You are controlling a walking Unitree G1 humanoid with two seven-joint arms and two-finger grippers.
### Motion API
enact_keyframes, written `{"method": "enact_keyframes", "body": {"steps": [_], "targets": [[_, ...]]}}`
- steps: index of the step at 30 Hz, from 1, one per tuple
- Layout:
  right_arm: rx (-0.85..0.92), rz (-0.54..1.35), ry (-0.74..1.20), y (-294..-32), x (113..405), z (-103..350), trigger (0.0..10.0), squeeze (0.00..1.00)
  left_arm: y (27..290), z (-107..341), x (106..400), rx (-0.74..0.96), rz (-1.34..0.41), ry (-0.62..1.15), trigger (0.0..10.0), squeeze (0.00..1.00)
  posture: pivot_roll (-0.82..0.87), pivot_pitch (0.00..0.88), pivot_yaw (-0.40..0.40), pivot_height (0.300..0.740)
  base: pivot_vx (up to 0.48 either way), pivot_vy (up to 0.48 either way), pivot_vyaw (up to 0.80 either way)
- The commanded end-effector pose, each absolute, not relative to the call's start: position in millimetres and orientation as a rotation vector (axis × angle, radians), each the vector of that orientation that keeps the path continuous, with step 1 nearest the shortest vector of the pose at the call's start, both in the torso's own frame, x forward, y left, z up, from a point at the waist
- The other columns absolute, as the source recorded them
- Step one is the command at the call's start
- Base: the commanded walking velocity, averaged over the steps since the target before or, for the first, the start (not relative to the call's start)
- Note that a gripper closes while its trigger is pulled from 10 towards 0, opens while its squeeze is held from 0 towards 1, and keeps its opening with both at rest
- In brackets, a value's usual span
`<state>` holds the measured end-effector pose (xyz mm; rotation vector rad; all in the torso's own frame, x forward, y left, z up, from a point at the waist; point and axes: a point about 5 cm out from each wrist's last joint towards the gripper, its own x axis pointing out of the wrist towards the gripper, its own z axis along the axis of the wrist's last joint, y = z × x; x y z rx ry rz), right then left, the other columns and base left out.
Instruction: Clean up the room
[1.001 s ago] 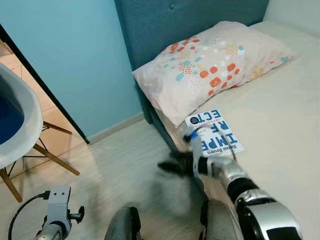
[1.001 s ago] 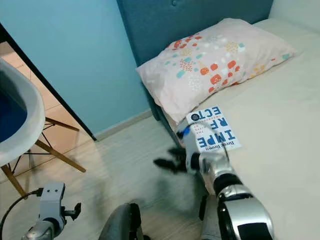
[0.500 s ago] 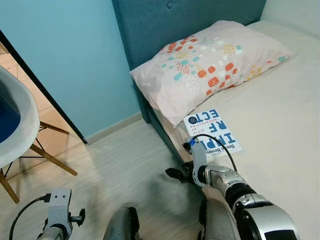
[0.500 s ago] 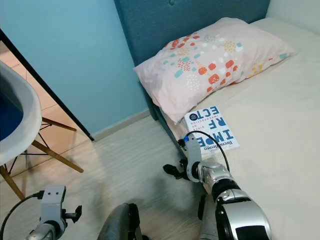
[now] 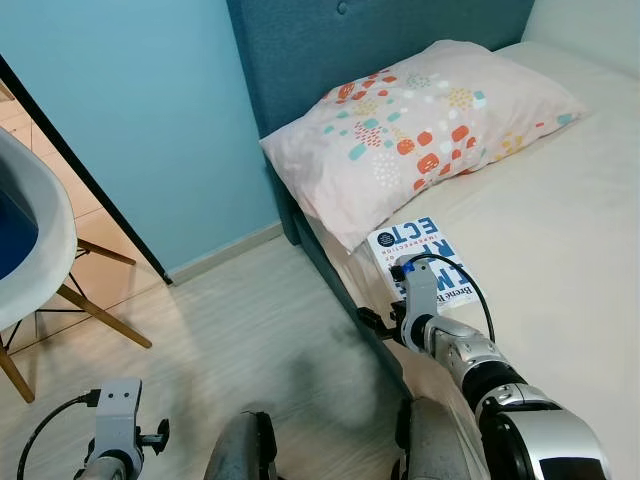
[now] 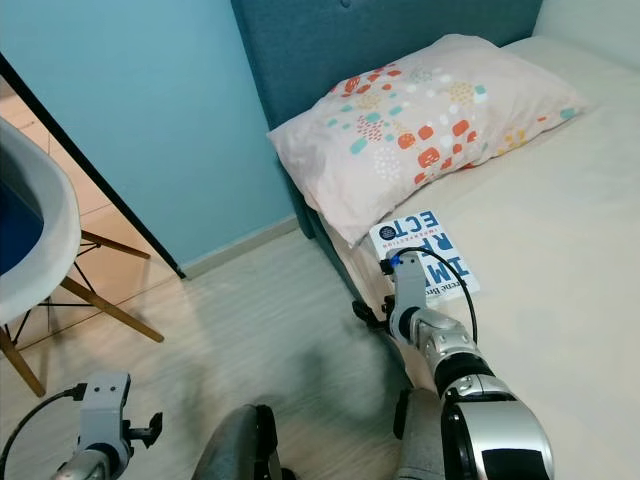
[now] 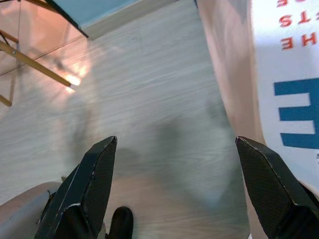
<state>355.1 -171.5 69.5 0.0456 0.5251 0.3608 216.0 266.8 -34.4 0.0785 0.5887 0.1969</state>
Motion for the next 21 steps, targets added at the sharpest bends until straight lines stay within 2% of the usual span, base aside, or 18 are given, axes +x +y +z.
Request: {"method": "enact_keyframes", "body": {"steps": [1, 7, 12, 13, 15, 21], "targets": [[0.053, 0.337, 0.516, -175, 356, 71, 10.0, 0.0, 269, -40, 207, 0.062, 0.223, 0.617, 10.0, 0.0, 0.01, 0.226, 0.071, 0.6, 0.0, 0.0, 0.0], [-0.038, 0.266, 0.523, -190, 355, 70, 10.0, 0.0, 269, -40, 207, 0.059, 0.227, 0.615, 10.0, 0.0, 0.01, 0.23, 0.069, 0.6, 0.0, 0.0, 0.0], [-0.045, 0.234, 0.524, -197, 354, 70, 10.0, 0.0, 270, -40, 206, 0.059, 0.228, 0.616, 10.0, 0.0, 0.01, 0.23, 0.068, 0.6, 0.0, 0.0, 0.0], [-0.152, 0.212, 0.542, -206, 352, 68, 10.0, 0.0, 269, -41, 205, 0.058, 0.23, 0.618, 10.0, 0.0, 0.01, 0.231, 0.066, 0.6, 0.0, 0.0, 0.0], [-0.167, 0.209, 0.549, -209, 350, 66, 10.0, 0.0, 269, -41, 205, 0.057, 0.231, 0.618, 10.0, 0.0, 0.01, 0.232, 0.065, 0.6, 0.0, 0.0, 0.0], [-0.041, 0.28, 0.515, -195, 350, 65, 10.0, 0.0, 267, -41, 206, 0.052, 0.234, 0.617, 10.0, 0.0, 0.01, 0.225, 0.058, 0.6, 0.0, 0.0, 0.0]]}}
